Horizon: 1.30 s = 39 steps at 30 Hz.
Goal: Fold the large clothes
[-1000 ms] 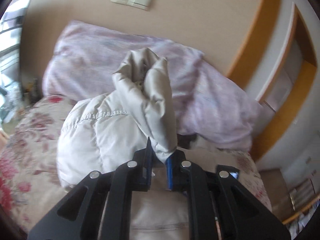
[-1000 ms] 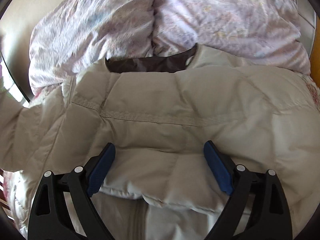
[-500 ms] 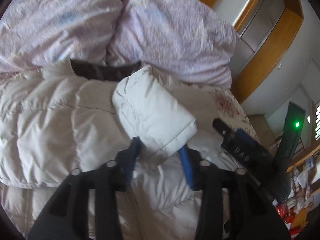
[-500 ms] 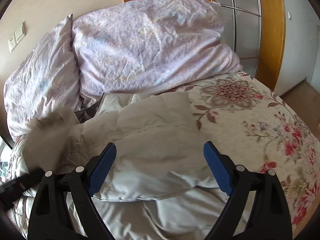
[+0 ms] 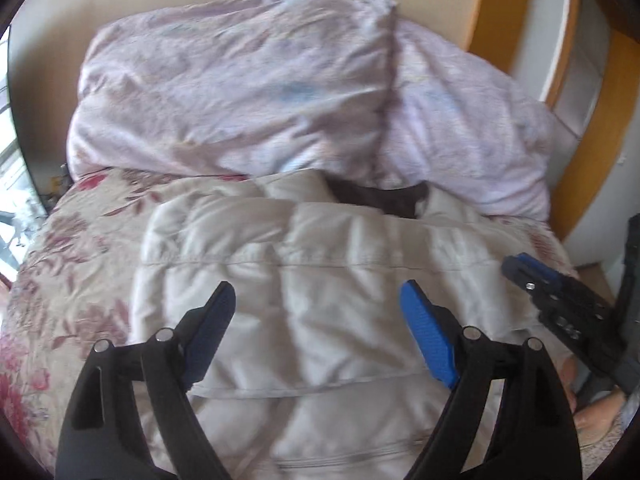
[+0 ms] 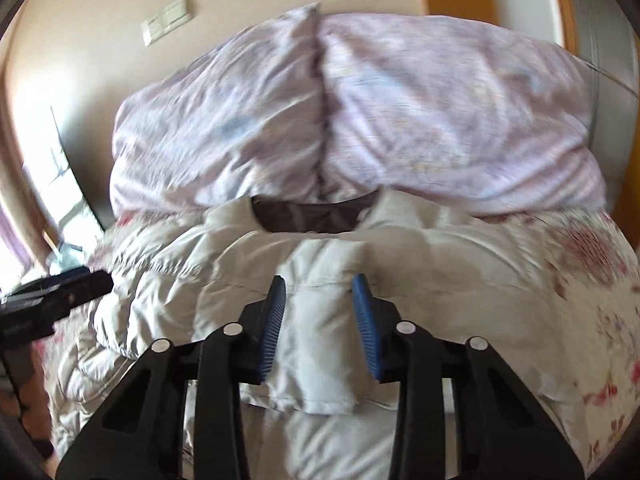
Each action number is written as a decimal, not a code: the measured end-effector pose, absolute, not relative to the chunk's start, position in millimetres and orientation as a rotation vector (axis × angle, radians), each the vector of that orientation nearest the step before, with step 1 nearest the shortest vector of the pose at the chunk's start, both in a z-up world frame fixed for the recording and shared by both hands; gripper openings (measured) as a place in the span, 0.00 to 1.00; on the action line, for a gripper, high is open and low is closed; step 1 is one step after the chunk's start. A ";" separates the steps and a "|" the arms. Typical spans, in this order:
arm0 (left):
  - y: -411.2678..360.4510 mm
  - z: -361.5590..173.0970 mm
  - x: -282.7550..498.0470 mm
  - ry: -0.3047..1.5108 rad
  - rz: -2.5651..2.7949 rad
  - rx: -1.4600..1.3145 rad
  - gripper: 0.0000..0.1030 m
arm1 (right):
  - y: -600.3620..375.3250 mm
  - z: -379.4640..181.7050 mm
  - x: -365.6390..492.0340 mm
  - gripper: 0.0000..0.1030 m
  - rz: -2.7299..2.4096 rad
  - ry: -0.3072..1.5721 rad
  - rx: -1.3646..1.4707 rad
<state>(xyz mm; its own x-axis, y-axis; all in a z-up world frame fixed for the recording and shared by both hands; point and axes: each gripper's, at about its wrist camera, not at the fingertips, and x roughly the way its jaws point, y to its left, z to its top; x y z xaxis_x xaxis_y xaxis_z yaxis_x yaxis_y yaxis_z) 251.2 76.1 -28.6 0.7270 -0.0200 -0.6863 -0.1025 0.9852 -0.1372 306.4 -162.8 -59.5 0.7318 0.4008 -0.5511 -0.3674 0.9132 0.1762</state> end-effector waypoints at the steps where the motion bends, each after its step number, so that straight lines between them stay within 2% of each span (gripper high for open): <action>1: 81.8 -32.7 252.4 0.764 0.076 -0.157 0.82 | -156.3 -61.8 307.4 0.33 0.430 0.629 0.044; 19: 76.3 -72.9 276.3 0.795 0.126 -0.039 0.82 | -143.6 -90.4 330.3 0.32 0.398 0.680 -0.024; 23: 76.5 -84.8 285.6 0.799 0.136 -0.030 0.88 | -139.9 -122.5 349.0 0.29 0.348 0.775 -0.075; 30: 84.3 -109.9 300.6 0.825 0.148 -0.060 0.98 | -137.9 -140.0 356.4 0.29 0.341 0.790 -0.065; 39: 90.3 -124.7 313.7 0.853 0.140 -0.083 0.98 | -140.2 -141.0 363.9 0.30 0.358 0.801 -0.025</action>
<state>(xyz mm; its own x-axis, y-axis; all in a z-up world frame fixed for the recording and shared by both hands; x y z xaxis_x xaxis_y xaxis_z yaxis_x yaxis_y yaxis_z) 313.7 90.3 -124.7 0.6492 0.0901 -0.7553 -0.1565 0.9875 -0.0167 363.9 -140.2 -141.0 0.6389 0.3047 -0.7064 -0.3233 0.9395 0.1129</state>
